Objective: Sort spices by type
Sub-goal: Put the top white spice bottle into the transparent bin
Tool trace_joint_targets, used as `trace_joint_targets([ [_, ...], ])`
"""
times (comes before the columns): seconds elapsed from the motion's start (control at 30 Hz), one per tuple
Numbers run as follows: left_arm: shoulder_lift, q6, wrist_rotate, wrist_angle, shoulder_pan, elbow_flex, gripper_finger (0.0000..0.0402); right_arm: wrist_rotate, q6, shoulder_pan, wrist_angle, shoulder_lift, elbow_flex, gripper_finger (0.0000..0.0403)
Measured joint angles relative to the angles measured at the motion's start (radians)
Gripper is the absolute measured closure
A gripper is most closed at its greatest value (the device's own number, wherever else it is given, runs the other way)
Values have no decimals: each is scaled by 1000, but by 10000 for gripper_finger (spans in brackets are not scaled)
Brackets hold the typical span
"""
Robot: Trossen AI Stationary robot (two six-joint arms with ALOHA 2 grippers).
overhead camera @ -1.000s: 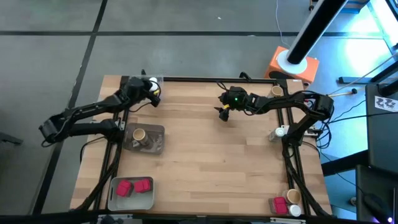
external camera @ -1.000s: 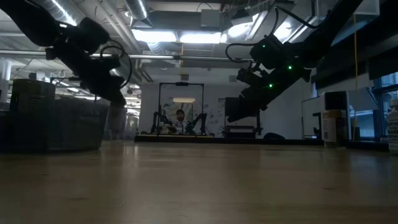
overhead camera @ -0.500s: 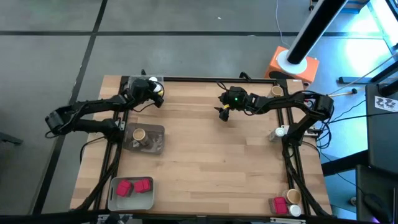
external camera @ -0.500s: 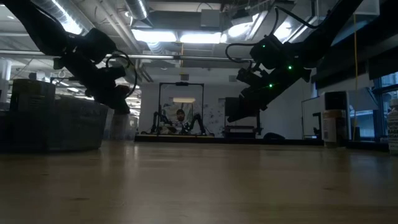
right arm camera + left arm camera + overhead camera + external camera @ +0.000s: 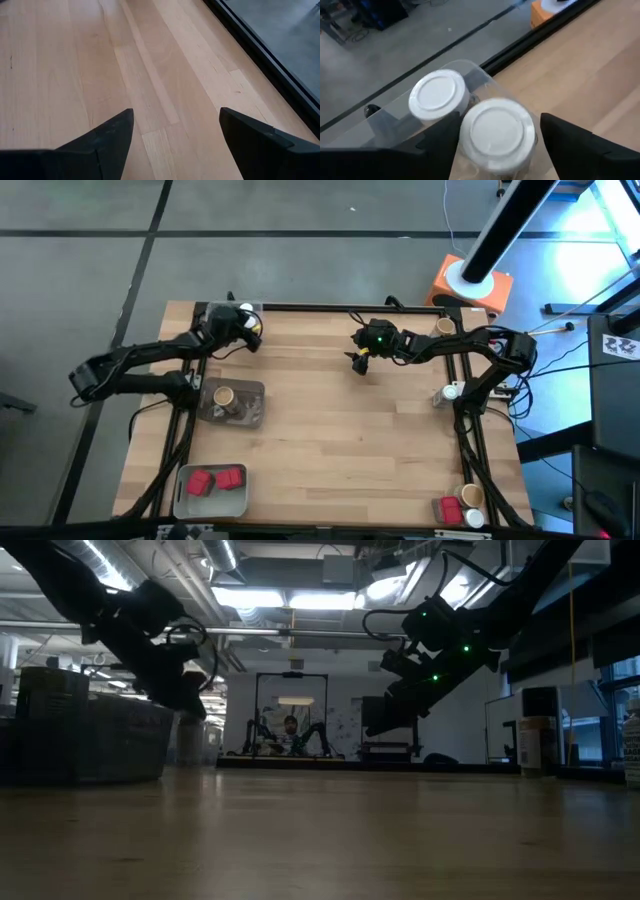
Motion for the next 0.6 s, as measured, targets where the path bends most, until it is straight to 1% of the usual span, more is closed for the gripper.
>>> trace_joint_targets([
  [0.2, -77, 2, 0, -178, -11, 93, 128, 0, 0, 0, 0, 0, 0, 109],
  [0.3, -121, 2, 19, -185, -40, 129, 128, 0, 0, 0, -3, 0, 0, 109],
  [0.37, -146, 12, 100, -159, -63, 135, 128, 0, 0, 0, -2, 0, 0, 109],
  [0.5, -159, 21, 318, -78, -118, 135, 128, 0, 0, 0, -1, 0, 0, 109],
  [0.57, -147, 21, 386, -49, -152, 135, 128, 0, 0, 0, -2, 0, 2, 109],
  [0.6, -138, 20, 402, -38, -171, 135, 128, 0, 0, 0, -1, 0, 4, 109],
])
